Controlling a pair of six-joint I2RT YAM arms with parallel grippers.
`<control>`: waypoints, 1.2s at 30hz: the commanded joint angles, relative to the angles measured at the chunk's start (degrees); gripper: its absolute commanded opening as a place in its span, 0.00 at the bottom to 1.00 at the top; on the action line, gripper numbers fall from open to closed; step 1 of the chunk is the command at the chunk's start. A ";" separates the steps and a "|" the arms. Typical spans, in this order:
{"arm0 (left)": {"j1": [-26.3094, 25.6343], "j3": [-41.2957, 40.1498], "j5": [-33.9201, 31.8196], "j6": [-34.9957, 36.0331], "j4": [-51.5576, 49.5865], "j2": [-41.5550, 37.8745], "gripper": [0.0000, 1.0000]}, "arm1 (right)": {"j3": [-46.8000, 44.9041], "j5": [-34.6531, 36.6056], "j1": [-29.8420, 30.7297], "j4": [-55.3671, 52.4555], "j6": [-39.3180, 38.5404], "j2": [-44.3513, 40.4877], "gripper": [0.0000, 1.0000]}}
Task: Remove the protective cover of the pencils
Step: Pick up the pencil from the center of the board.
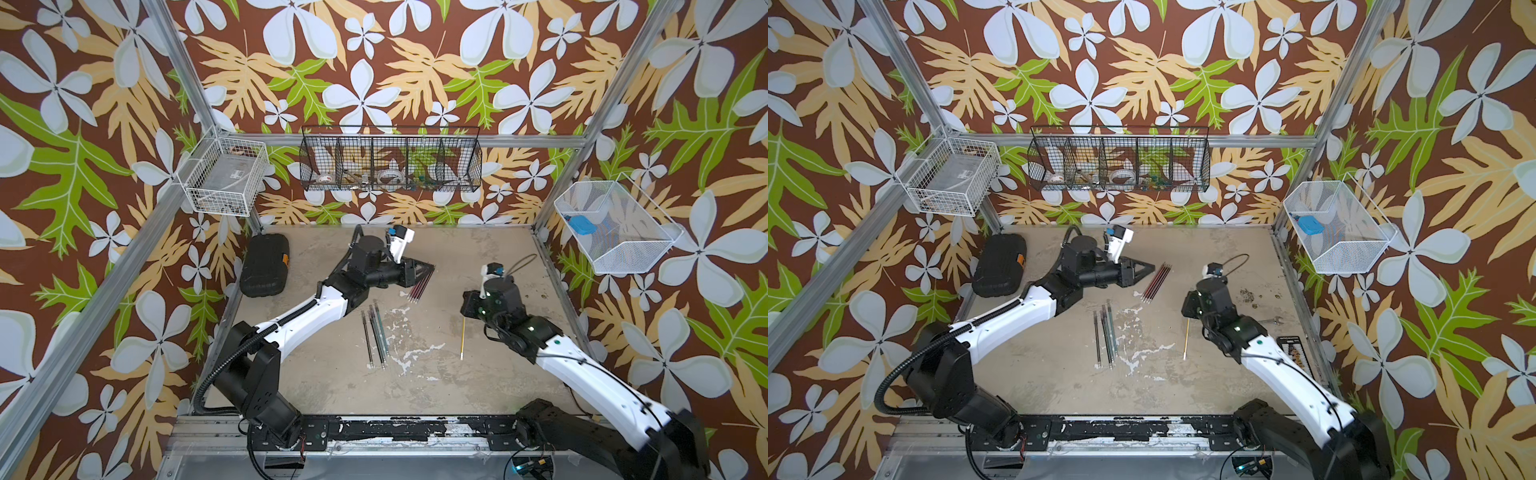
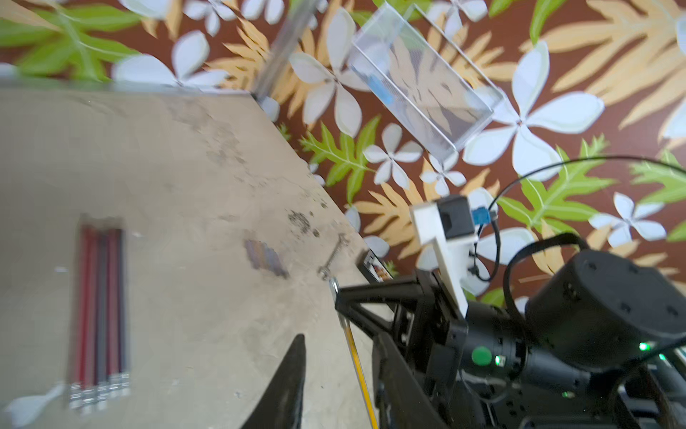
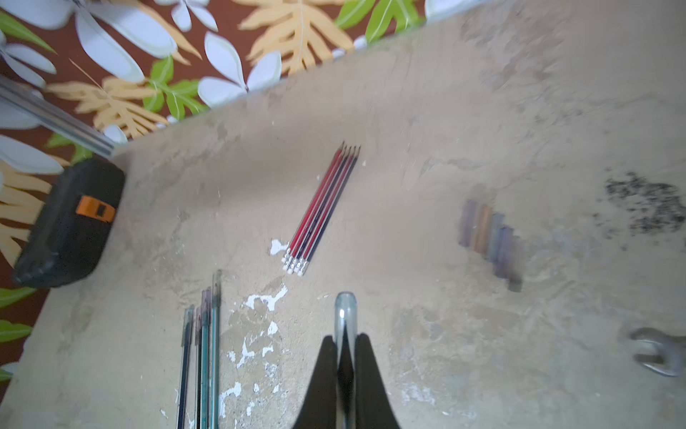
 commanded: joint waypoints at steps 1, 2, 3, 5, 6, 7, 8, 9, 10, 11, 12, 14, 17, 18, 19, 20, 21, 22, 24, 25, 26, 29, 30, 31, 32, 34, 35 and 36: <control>-5.31 0.83 1.76 2.20 0.41 0.77 0.33 | -3.08 0.12 -1.95 -1.49 -1.63 -8.80 0.00; -6.67 1.01 1.57 2.70 -0.08 0.96 0.34 | -3.59 0.97 -2.40 -2.36 -1.70 -11.53 0.00; -7.99 1.14 1.30 3.13 -0.50 1.19 0.34 | -4.00 2.11 -2.77 -3.22 -1.55 -14.38 0.00; -9.83 1.23 1.28 3.39 -0.65 1.62 0.34 | -4.32 5.13 -2.83 -4.13 -0.40 -18.89 0.00; -10.74 1.28 1.29 3.52 -0.71 1.83 0.34 | -4.47 6.66 -2.86 -4.44 0.76 -20.88 0.00; -11.39 1.23 1.29 3.69 -0.74 2.01 0.35 | -4.66 7.91 -2.81 -4.50 2.06 -22.78 0.00; -12.12 1.36 1.07 4.01 -1.04 2.20 0.36 | -4.86 8.80 -2.81 -4.16 3.33 -24.64 0.00; -12.91 1.56 0.74 4.51 -1.59 2.46 0.36 | -5.33 9.14 -2.87 -3.32 4.90 -26.43 0.00; -13.47 1.80 0.28 4.97 -2.11 2.58 0.37 | -5.82 9.20 -2.88 -2.47 6.52 -27.85 0.00; -14.21 2.01 -0.08 5.61 -2.74 2.90 0.37 | -6.23 9.18 -2.85 -1.54 8.33 -29.24 0.00; -14.94 2.41 -0.75 6.26 -3.61 3.12 0.37 | -6.76 8.97 -2.87 -0.45 10.08 -30.46 0.00; -16.14 2.89 -2.02 7.43 -4.97 3.51 0.37 | -7.39 8.73 -2.82 1.54 12.74 -32.16 0.00; -17.40 3.45 -3.63 8.99 -6.42 4.17 0.38 | -8.93 8.13 -2.86 5.65 14.62 -33.51 0.00; -17.61 3.84 -3.80 9.39 -7.14 4.46 0.38 | -9.15 7.94 -2.82 6.79 14.82 -33.50 0.00; -17.75 4.03 -3.97 9.59 -7.53 4.70 0.37 | -9.17 7.93 -2.88 7.24 14.82 -33.15 0.00; -17.85 4.13 -3.94 9.60 -7.61 4.92 0.37 | -8.98 7.75 -2.80 7.61 14.82 -32.79 0.00; -17.92 4.21 -3.98 9.56 -7.66 5.14 0.37 | -8.90 7.44 -2.80 7.96 14.90 -32.33 0.00; -18.05 4.26 -4.06 9.65 -7.85 5.33 0.37 | -8.83 7.12 -2.81 8.30 15.07 -31.93 0.00; -18.28 4.69 -4.46 10.19 -8.61 5.84 0.38 | -8.78 6.20 -2.82 9.03 15.58 -31.02 0.00; -18.35 4.87 -4.76 10.46 -8.99 6.07 0.37 | -8.74 5.93 -2.83 9.27 15.84 -30.61 0.00; -18.45 5.07 -4.88 10.69 -9.35 6.24 0.37 | -8.82 5.51 -2.81 9.77 16.11 -30.28 0.00; -18.72 5.25 -4.87 10.94 -9.62 6.51 0.37 | -9.47 4.89 -2.80 11.95 16.74 -29.54 0.00; -18.86 5.27 -4.98 11.12 -9.72 6.51 0.38 | -9.65 4.77 -2.86 12.68 16.83 -29.29 0.00; -18.87 5.36 -5.12 11.31 -9.89 6.51 0.38 | -9.78 4.77 -2.88 13.07 16.94 -29.03 0.00; -18.81 5.44 -5.36 11.46 -10.06 6.51 0.38 | -9.63 4.74 -2.87 13.33 16.93 -28.63 0.00; -18.88 5.58 -5.38 11.52 -10.22 6.60 0.37 | -9.44 4.56 -2.86 13.60 16.99 -27.96 0.00; -18.81 5.62 -5.31 11.45 -10.29 6.73 0.37 | -9.26 4.49 -2.83 13.65 16.93 -27.76 0.00; -18.80 5.71 -5.18 11.27 -10.38 6.91 0.36 | -9.10 4.51 -2.80 13.74 16.93 -27.71 0.00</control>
